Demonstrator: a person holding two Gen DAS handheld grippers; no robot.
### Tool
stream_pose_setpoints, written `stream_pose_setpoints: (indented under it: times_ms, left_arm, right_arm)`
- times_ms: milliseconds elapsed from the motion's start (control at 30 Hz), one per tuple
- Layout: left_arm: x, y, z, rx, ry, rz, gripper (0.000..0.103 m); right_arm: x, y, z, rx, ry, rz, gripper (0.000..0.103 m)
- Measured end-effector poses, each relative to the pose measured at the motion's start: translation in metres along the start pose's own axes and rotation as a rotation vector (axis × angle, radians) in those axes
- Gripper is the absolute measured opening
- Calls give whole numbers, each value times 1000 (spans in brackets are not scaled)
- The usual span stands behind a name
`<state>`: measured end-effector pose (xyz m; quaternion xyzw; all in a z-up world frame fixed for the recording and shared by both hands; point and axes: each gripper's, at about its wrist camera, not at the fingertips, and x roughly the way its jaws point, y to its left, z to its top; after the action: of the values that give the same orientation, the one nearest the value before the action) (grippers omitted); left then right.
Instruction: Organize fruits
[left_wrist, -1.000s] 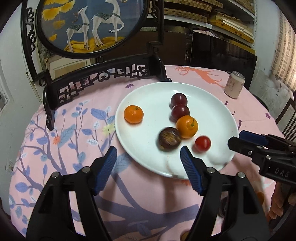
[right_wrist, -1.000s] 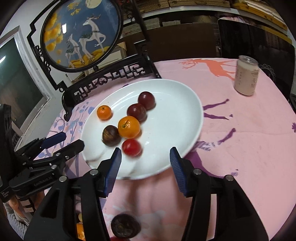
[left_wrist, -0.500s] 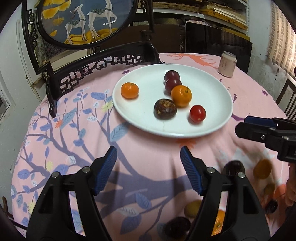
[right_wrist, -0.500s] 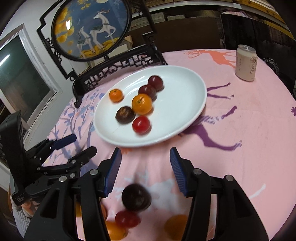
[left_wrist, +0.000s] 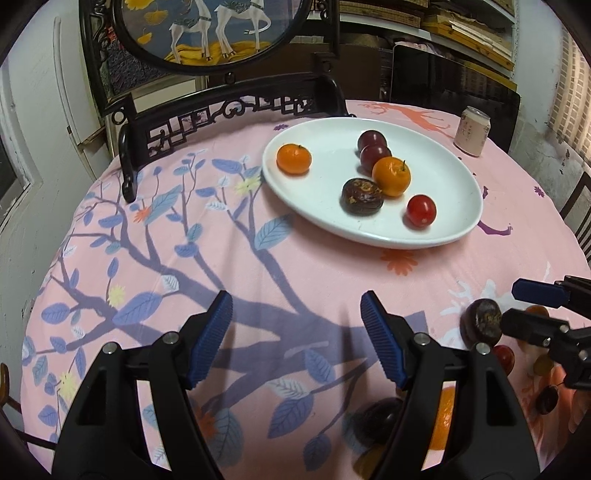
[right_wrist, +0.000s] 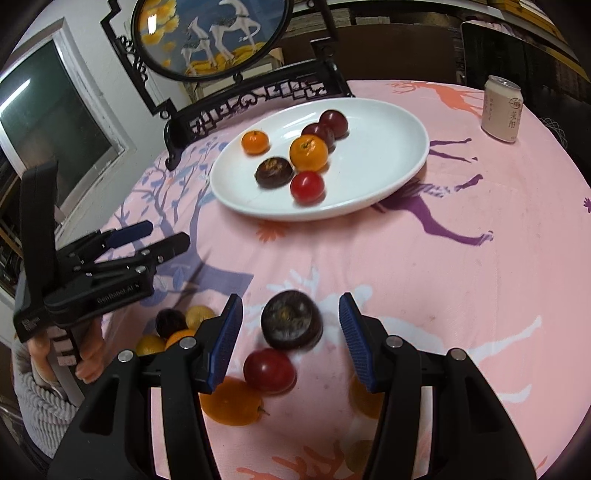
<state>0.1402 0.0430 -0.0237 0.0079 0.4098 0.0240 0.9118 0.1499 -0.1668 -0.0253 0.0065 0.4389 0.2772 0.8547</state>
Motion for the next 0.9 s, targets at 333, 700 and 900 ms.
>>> stream_pose_setpoints:
  times_ms: [333, 700, 900]
  left_arm:
    - [-22, -1, -16, 54, -1, -36, 80]
    - [-24, -8, -35, 129, 67, -136, 82]
    - [-23, -10, -39, 139, 104, -194, 82]
  right_arm:
    - [14, 4, -5, -78, 37, -126, 56]
    - [-2, -22, 5, 62, -22, -80, 57]
    - [-3, -23, 5, 70, -21, -72, 57]
